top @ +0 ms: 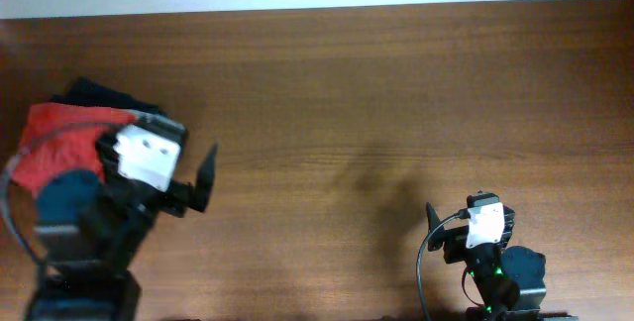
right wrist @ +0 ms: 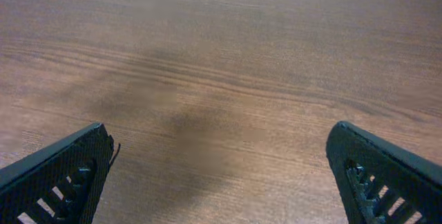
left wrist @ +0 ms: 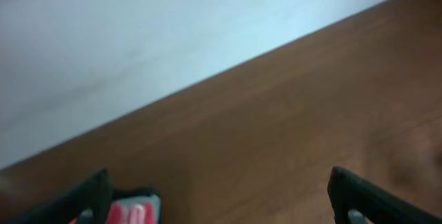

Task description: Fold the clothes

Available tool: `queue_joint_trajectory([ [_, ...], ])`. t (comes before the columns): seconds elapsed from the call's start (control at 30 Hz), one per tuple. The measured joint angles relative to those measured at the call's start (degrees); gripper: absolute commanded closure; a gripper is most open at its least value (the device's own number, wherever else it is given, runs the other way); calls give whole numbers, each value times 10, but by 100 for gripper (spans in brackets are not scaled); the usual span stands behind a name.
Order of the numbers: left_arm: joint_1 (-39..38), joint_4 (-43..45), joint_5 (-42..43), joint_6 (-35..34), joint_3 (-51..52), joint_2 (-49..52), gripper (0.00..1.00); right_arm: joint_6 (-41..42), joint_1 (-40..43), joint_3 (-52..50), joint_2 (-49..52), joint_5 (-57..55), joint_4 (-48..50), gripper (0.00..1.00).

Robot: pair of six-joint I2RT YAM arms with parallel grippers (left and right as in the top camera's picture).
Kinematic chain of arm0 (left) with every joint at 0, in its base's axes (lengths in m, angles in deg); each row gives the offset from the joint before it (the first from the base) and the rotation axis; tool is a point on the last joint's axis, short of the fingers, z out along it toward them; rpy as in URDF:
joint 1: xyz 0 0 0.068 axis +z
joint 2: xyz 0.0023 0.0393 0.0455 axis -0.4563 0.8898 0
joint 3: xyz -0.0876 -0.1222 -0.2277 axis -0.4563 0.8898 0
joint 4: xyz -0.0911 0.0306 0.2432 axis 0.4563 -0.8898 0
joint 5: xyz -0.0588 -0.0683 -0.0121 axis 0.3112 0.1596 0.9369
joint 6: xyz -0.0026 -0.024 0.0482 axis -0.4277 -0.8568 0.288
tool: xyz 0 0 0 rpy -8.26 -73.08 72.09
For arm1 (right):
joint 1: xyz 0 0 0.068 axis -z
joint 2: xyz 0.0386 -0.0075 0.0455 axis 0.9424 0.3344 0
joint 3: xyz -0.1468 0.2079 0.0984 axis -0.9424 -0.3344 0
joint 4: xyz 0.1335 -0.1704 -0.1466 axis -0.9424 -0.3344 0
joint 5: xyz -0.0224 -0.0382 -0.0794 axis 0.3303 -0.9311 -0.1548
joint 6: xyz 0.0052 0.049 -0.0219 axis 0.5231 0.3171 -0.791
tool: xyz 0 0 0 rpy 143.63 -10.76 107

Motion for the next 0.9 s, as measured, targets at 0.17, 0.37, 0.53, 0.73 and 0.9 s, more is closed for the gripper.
queue_joint_trajectory([
  [0.17,0,60,0,-13,165,-104,1,0,0,0,0,0,0,2],
  [0.37,0,94,0,-23,298,-251,1,0,0,0,0,0,0,2],
  [0.53,0,97,0,-24,376,-350,1,0,0,0,0,0,0,1],
  [0.73,0,119,0,-26,443,-414,1,0,0,0,0,0,0,1],
  [0.9,0,177,0,-26,483,-416,1,0,0,0,0,0,0,2],
])
